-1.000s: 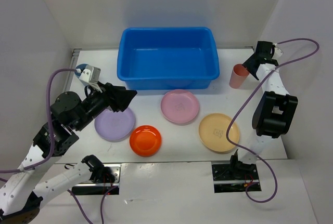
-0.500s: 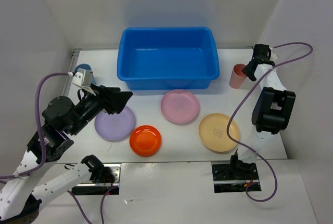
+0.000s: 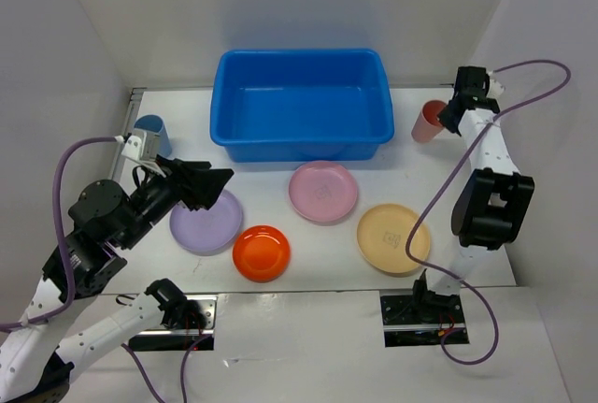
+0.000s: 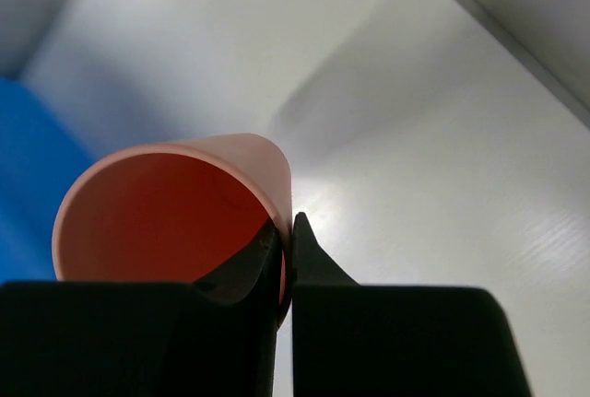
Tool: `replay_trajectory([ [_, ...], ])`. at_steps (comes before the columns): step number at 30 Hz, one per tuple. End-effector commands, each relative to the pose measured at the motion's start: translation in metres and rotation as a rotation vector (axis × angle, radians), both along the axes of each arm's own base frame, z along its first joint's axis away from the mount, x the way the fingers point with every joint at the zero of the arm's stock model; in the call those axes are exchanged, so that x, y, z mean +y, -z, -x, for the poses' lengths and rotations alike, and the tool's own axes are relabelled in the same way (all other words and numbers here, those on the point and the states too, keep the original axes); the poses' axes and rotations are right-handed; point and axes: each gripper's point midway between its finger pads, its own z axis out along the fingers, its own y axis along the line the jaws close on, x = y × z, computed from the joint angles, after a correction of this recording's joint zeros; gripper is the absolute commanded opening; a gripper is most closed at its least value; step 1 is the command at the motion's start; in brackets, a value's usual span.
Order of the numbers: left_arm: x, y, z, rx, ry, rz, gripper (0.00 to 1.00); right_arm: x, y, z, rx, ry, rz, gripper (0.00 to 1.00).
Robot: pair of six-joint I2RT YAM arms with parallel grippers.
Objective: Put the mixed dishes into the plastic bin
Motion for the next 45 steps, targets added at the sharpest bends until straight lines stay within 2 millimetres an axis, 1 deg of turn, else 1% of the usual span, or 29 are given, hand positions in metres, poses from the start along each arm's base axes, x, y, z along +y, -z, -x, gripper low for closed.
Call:
replay_trajectory([
  [1,-0.002,-0.003,0.002,0.002,0.006,0.035,0.74,0.026,-0.14,-0.005,-0.307,-0.039,0.084,0.0],
  [3,-0.002,-0.005,0.001,-0.005,0.006,0.04,0.74,0.045,-0.171,-0.007,-0.378,-0.078,0.087,0.0],
  [4,-0.002,-0.005,0.001,-0.005,0.006,0.04,0.74,0.072,-0.185,-0.01,-0.418,-0.14,0.074,0.0],
  [5,-0.002,-0.005,0.001,-0.005,0.006,0.04,0.74,0.086,-0.2,-0.013,-0.456,-0.176,0.081,0.0],
  [6,-0.002,-0.005,0.002,0.0,0.007,0.048,0.74,0.1,-0.201,-0.018,-0.459,-0.202,0.079,0.0],
  [7,-0.002,-0.005,0.002,0.0,0.007,0.048,0.74,0.13,-0.203,-0.021,-0.463,-0.272,0.074,0.0],
  [8,-0.003,-0.001,0.001,0.012,0.006,0.05,0.74,0.145,-0.21,-0.025,-0.481,-0.3,0.068,0.0],
  [9,-0.003,-0.001,0.001,0.012,0.006,0.05,0.74,0.158,-0.2,-0.034,-0.461,-0.325,0.061,0.0],
  [10,-0.002,-0.003,0.003,0.005,0.007,0.055,0.74,0.179,-0.194,-0.035,-0.441,-0.374,0.06,0.0],
  [11,-0.002,-0.003,0.003,0.01,0.007,0.063,0.74,0.189,-0.192,-0.038,-0.431,-0.393,0.056,0.0],
  [12,-0.002,-0.003,0.003,0.01,0.007,0.063,0.74,0.199,-0.172,-0.046,-0.39,-0.412,0.053,0.0],
  [13,0.0,-0.006,0.006,0.0,0.007,0.071,0.74,0.213,-0.167,-0.049,-0.38,-0.444,0.055,0.0],
  [14,-0.001,-0.002,0.005,0.007,0.007,0.065,0.74,0.218,-0.156,-0.05,-0.352,-0.455,0.054,0.0],
  [15,0.002,-0.004,0.006,0.0,-0.002,0.071,0.74,0.22,-0.141,-0.056,-0.321,-0.457,0.055,0.0],
  [17,0.003,0.001,0.006,0.017,-0.003,0.058,0.74,0.231,-0.13,-0.057,-0.3,-0.479,0.052,0.0],
  [21,0.004,0.005,0.006,0.024,-0.013,0.064,0.74,0.238,-0.093,-0.065,-0.216,-0.5,0.063,0.0],
  [23,0.003,0.01,0.005,0.034,-0.014,0.056,0.74,0.236,-0.075,-0.063,-0.144,-0.506,0.082,0.0],
  [24,0.003,0.014,0.004,0.041,-0.014,0.05,0.74,0.234,-0.072,-0.065,-0.13,-0.496,0.093,0.0],
  [25,0.003,0.014,0.004,0.041,-0.014,0.05,0.74,0.237,-0.052,-0.065,-0.08,-0.502,0.101,0.0],
  [28,0.003,0.014,0.004,0.041,-0.014,0.05,0.74,0.236,-0.028,-0.066,-0.01,-0.52,0.119,0.0],
  [29,0.0,0.014,0.003,0.041,-0.005,0.05,0.74,0.236,-0.028,-0.066,-0.01,-0.52,0.119,0.0],
  [30,0.0,0.014,0.003,0.041,-0.005,0.05,0.74,0.235,-0.016,-0.063,0.024,-0.522,0.12,0.0],
  [31,0.0,0.014,0.003,0.041,-0.005,0.05,0.74,0.235,-0.016,-0.063,0.024,-0.522,0.12,0.0],
  [33,-0.002,0.016,0.001,0.048,-0.005,0.044,0.74,0.233,0.001,-0.061,0.069,-0.517,0.13,0.0],
  [34,-0.002,0.016,0.001,0.048,-0.005,0.044,0.74,0.233,0.001,-0.061,0.069,-0.517,0.13,0.0],
  [35,-0.002,0.016,0.001,0.048,-0.005,0.044,0.75,0.229,0.01,-0.058,0.098,-0.51,0.141,0.0],
  [40,-0.003,0.02,0.0,0.056,-0.005,0.039,0.75,0.225,0.018,-0.054,0.128,-0.498,0.16,0.0],
  [42,-0.003,0.02,0.0,0.056,-0.005,0.039,0.75,0.222,0.026,-0.053,0.147,-0.493,0.168,0.0],
  [45,-0.003,0.02,0.0,0.056,-0.005,0.039,0.75,0.211,0.033,-0.051,0.168,-0.475,0.167,0.0],
])
